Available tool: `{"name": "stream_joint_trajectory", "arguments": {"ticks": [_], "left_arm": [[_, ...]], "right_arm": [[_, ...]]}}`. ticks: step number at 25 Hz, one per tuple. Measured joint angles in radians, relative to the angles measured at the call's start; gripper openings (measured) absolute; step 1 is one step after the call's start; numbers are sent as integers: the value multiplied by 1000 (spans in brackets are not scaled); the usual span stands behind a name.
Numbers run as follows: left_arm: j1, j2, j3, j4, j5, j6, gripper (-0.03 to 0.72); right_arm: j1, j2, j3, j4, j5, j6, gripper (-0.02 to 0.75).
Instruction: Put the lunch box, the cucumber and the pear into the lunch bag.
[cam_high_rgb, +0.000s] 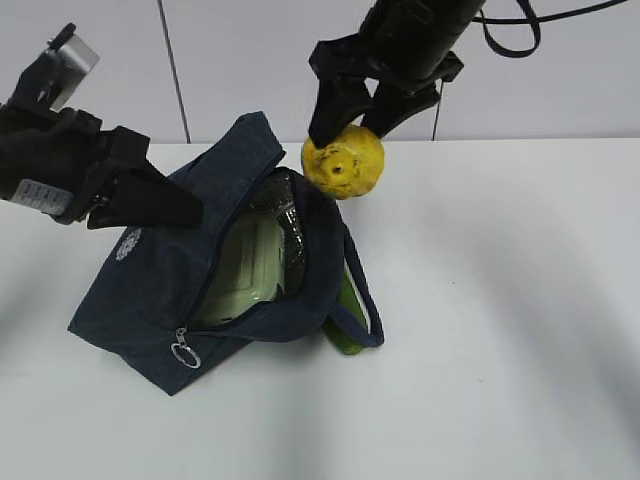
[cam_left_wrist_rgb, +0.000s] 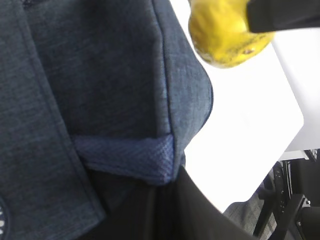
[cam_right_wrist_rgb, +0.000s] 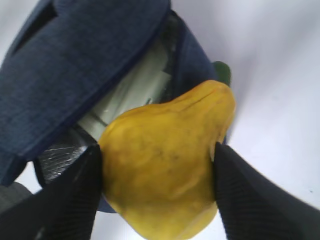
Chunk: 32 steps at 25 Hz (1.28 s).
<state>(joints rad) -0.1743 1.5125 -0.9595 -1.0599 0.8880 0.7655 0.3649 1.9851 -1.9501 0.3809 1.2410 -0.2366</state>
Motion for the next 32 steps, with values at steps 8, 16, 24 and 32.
{"name": "stream_joint_trajectory", "arguments": {"ticks": [8, 16, 24, 32], "left_arm": [[0, 0, 0, -9, 1, 0, 1], [0, 0, 0, -49, 17, 0, 1], [1, 0, 0, -53, 38, 0, 1], [1, 0, 0, -53, 38, 0, 1]], "right_arm": [[61, 34, 0, 48, 1, -44, 491], [71, 115, 0, 34, -11, -50, 490], [72, 159, 0, 88, -109, -85, 501], [72, 159, 0, 128, -92, -114, 568]]}}
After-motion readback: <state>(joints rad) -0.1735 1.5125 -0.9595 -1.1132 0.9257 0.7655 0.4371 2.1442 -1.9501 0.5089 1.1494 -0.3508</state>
